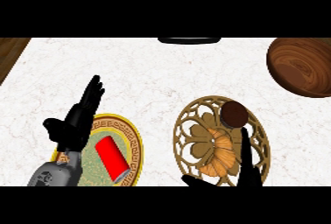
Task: Pick the croissant from the placemat and place it in the bowl
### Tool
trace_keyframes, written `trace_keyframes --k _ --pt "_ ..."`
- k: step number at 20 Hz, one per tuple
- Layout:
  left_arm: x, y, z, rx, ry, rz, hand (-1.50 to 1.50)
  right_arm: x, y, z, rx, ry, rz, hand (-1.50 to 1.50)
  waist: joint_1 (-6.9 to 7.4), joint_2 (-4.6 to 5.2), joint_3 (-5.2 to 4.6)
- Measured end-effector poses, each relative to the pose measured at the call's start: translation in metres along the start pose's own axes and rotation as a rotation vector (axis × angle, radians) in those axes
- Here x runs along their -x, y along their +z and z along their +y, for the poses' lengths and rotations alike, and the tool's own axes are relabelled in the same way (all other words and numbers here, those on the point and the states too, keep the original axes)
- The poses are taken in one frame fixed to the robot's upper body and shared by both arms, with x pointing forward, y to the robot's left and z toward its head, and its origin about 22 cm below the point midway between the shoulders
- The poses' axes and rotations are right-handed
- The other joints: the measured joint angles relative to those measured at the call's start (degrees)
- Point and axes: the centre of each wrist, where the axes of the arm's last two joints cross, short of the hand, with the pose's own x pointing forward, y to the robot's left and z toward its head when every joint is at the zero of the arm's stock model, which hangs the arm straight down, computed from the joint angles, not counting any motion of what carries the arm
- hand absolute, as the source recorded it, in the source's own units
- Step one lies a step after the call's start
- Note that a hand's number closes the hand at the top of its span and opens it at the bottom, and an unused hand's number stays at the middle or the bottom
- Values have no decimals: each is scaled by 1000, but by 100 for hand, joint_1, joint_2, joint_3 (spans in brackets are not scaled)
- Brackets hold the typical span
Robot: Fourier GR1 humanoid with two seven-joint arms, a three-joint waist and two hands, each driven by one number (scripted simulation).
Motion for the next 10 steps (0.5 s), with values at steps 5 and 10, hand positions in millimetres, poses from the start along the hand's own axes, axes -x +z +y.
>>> trace_keyframes --k 5,10 --pt "11 -3 -1 2 -4 3 0 14 -8 10 13 9 0 -150 -2 2 0" --pt "4 -5 -3 4 -6 3 0 34 -23 15 50 105 54 -150 4 2 -1"
